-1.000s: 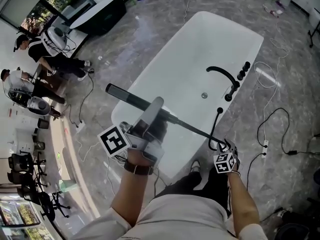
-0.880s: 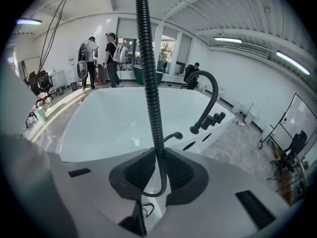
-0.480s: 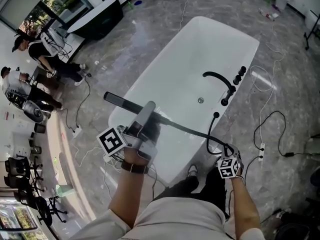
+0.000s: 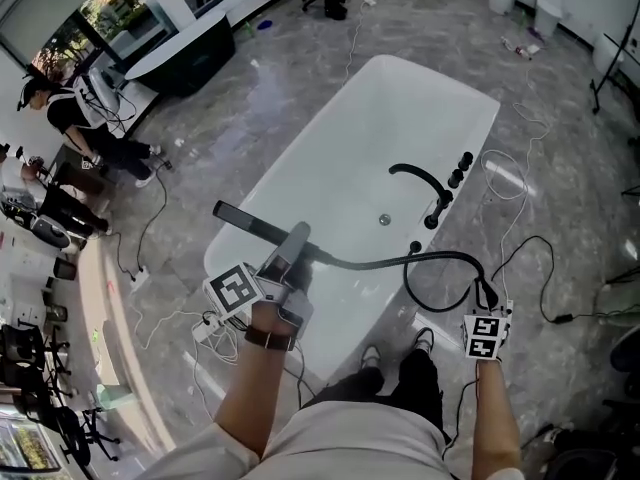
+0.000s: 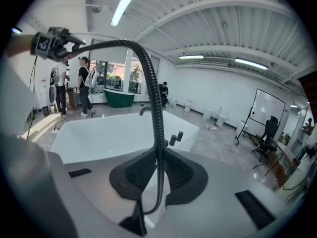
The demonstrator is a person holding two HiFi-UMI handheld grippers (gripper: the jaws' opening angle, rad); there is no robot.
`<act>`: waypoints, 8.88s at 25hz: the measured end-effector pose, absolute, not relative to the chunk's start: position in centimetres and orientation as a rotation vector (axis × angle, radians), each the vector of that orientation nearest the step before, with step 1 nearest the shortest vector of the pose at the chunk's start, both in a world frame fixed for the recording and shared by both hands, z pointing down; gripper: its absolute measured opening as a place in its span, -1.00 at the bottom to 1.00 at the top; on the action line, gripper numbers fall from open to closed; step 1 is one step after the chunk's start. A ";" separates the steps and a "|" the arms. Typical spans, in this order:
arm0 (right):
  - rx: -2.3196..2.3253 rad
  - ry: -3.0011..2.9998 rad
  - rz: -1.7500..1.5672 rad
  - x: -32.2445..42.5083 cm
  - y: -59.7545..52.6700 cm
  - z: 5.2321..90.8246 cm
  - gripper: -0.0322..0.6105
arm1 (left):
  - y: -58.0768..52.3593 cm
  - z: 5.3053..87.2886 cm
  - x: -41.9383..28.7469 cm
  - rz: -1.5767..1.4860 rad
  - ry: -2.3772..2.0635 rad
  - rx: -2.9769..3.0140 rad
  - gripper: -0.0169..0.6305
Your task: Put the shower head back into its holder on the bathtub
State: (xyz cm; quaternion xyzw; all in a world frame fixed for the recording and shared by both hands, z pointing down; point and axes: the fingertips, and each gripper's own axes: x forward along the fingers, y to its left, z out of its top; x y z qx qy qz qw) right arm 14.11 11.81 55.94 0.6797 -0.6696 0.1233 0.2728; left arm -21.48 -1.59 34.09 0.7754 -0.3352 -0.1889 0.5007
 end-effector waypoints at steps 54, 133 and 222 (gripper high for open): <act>1.362 -2.965 0.486 9.6 -14.4 28.4 -0.86 | -6.6 29.9 -10.9 -0.176 -1.281 2.185 -0.64; 1.504 -2.256 0.816 13.9 -4.4 57.6 -0.70 | -8.6 37.1 -14.1 0.117 -1.274 2.212 -0.64; 0.977 -2.653 0.622 9.9 -1.7 35.6 -0.70 | -8.6 29.8 -11.3 -0.045 -1.307 2.474 -0.64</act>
